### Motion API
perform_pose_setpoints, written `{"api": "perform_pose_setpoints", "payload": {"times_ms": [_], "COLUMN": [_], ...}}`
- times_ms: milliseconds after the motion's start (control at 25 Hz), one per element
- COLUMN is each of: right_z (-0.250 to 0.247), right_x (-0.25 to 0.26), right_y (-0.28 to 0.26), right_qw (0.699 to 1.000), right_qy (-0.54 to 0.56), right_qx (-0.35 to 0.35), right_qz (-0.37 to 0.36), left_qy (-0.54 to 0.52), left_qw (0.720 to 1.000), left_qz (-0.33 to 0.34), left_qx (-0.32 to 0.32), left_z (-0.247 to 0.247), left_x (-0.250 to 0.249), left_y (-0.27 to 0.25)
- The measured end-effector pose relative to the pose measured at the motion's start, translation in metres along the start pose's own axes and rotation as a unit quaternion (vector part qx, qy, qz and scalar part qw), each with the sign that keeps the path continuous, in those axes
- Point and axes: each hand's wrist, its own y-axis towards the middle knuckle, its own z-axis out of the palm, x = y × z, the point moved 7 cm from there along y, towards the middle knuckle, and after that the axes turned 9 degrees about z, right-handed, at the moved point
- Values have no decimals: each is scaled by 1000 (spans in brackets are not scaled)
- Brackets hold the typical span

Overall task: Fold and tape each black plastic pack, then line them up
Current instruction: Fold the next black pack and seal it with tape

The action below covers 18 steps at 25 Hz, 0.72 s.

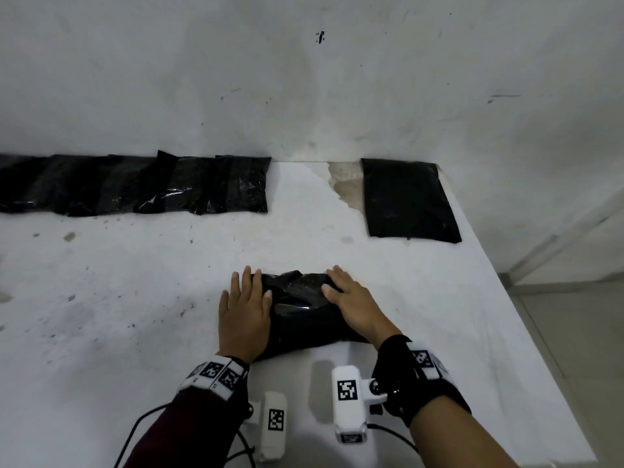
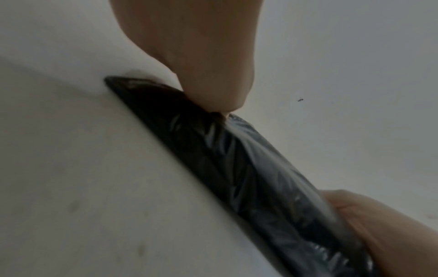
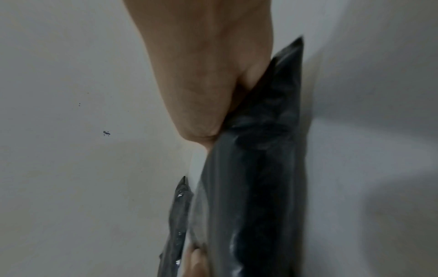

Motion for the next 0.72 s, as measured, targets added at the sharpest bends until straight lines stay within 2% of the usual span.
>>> {"api": "perform_pose_setpoints", "payload": {"times_ms": [80, 120, 200, 280, 360, 440, 560, 720], "right_z": [-6, -8, -11, -14, -18, -12, 16, 20], "right_x": [-4, -3, 1, 5, 11, 11, -4, -23], "right_y": [-4, -8, -22, -34, -40, -35, -24, -18], "right_qw": [995, 987, 962, 940, 941, 960, 968, 959], "right_qy": [-90, -142, -232, -276, -244, -172, -198, -204], "right_qx": [-50, -81, -137, -177, -226, -222, -149, -190], "right_qz": [-14, -7, 40, 90, 70, 11, -34, -57], "left_qy": [54, 63, 19, -29, -81, -140, -152, -152], "left_qw": [998, 995, 987, 989, 992, 986, 987, 988], "left_qz": [-19, -45, -103, -106, -96, -87, -57, -36], "left_qx": [-28, -62, -121, -99, -30, 15, 0, 0], "left_z": [-12, -23, -43, -45, -22, 3, 19, 22], "left_x": [4, 6, 0, -23, -47, -60, -59, -46], "left_y": [6, 6, -3, -16, -24, -25, -20, -24]}}
